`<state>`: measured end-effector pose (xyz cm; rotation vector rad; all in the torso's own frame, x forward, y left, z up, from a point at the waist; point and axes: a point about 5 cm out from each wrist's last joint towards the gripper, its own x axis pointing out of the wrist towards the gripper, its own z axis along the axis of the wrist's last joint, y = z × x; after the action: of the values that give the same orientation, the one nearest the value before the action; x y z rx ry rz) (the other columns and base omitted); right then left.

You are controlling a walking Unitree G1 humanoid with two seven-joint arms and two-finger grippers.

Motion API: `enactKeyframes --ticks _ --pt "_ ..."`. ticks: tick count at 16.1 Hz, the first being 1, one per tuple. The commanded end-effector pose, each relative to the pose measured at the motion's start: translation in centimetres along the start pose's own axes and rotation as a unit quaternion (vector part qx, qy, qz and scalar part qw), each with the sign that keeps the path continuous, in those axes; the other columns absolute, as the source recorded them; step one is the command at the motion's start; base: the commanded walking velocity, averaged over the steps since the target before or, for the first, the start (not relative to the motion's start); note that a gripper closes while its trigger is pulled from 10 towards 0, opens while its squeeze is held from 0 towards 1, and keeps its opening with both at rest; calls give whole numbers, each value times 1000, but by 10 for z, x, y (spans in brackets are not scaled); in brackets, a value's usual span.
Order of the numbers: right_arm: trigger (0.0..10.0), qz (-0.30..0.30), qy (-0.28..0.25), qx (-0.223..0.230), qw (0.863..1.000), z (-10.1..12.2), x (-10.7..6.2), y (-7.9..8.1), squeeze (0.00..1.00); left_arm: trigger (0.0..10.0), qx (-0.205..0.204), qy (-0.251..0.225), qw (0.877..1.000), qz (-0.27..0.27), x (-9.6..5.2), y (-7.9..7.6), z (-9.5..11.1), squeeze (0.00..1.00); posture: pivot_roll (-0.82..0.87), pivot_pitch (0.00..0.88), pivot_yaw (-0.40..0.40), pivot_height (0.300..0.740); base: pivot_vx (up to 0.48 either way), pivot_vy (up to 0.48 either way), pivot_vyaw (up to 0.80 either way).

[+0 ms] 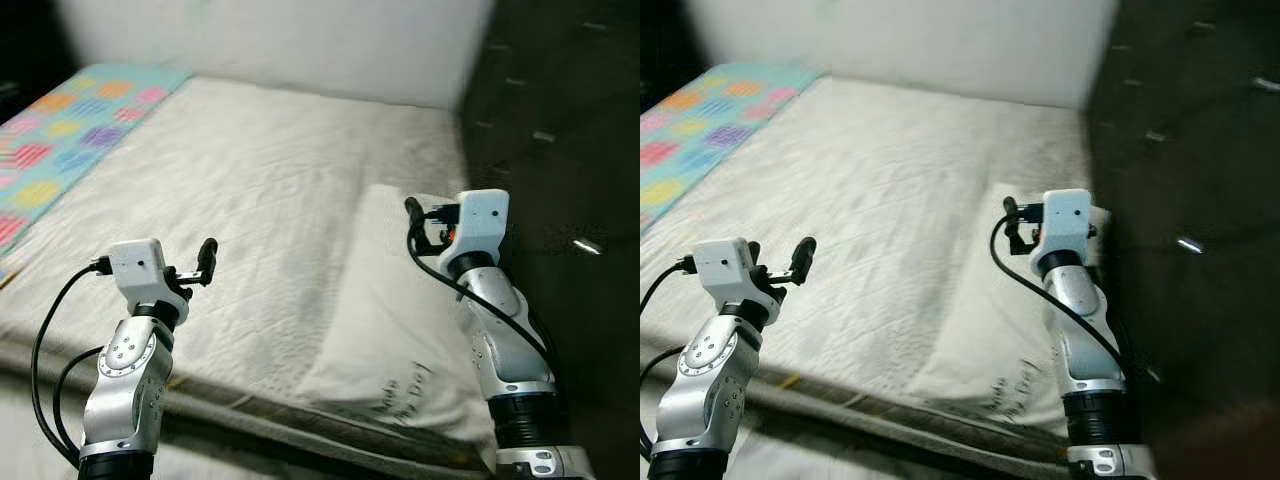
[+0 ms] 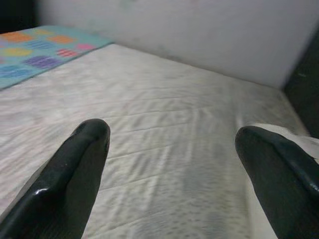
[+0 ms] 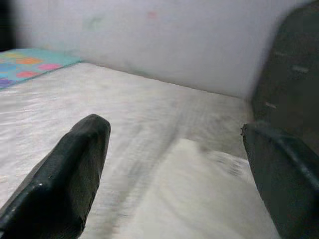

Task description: Clean up the room

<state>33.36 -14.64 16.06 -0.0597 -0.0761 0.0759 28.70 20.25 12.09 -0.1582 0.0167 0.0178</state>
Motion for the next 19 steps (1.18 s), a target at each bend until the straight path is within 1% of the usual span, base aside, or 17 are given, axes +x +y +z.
enactKeyframes --ticks 1,5,7,8,12,14,19 --pt "10000 -6 -1 5 1000 1 -1 -5 0 10000 -5 0 1000 0 -2 -3 1 0 -154 0 -15 740 0 0 0" --pt "10000 -7 3 14 1000 1 -1 -8 0 10000 -10 7 1000 -3 -4 -6 -3 0 -156 0 -19 740 0 0 0" --pt "10000 -5 10 22 1000 -1 -1 -5 0 10000 -15 8 1000 -5 -4 -6 -3 0 -156 0 -19 740 0 0 -734" --pt "10000 -5 7 17 1000 -1 -1 -5 0 10000 -27 8 1000 -9 -3 -7 -4 0 -157 0 -19 740 0 0 -800" --pt "10000 -4 4 14 1000 0 0 -8 0 10000 -35 6 999 -17 -2 -11 -3 0 -163 0 -20 740 0 0 -764" --pt "10000 0 2 14 1000 1 0 -7 0 10000 -36 5 999 -20 -1 -12 -3 0 -164 0 -20 740 0 326 0" --pt "10000 5 2 13 1000 0 0 -5 0 10000 -38 5 999 -22 -1 -12 -3 0 -163 0 -21 740 0 480 0"
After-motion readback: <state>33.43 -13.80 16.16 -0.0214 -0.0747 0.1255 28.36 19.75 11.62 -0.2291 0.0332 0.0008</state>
